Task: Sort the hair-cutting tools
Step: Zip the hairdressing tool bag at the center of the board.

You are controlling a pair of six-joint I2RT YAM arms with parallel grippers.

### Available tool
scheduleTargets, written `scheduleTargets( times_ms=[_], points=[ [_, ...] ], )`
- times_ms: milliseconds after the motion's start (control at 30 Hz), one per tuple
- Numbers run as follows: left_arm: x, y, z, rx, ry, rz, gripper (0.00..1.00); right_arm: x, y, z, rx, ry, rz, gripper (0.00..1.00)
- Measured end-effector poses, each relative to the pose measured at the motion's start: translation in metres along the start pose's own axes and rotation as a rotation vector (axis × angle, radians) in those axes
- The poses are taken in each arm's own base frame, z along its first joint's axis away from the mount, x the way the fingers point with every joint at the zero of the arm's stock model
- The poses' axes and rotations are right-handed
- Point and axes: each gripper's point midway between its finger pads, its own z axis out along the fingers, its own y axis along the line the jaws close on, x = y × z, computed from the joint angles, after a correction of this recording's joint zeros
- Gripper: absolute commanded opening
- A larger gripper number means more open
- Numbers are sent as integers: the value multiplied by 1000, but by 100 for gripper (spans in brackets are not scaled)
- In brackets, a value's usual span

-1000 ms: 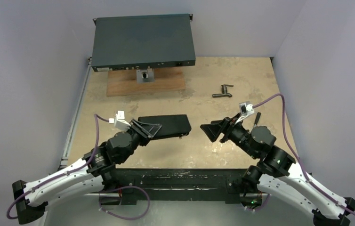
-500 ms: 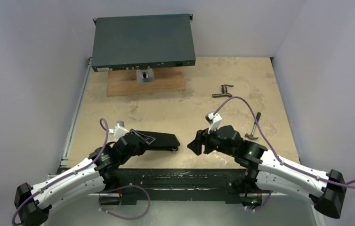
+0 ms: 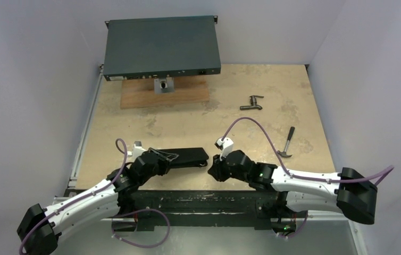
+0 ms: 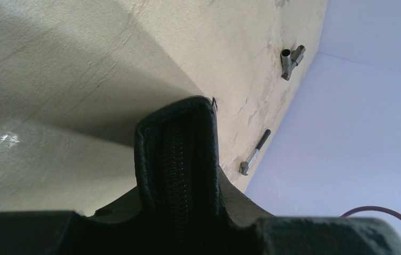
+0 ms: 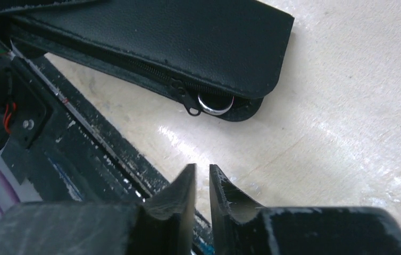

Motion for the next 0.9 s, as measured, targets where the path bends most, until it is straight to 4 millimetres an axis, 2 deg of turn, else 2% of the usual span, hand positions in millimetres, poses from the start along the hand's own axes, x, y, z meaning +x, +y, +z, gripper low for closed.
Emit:
scheduleTargets(
  times_ms=[200,467,700,900],
  points=[
    [2,5,8,4,21,-48,0,-2,-5,20,33,-28,15,6],
    [2,6,11,12,33,-72,0,-5,-14,35,81,-71,24,0],
    [3,6,11,11,38,-74,0,-1,-23,43,123,-67,20,0],
    [3,7,12,13,42,-78,0,-11,-20,40,116,-104,27,0]
  ],
)
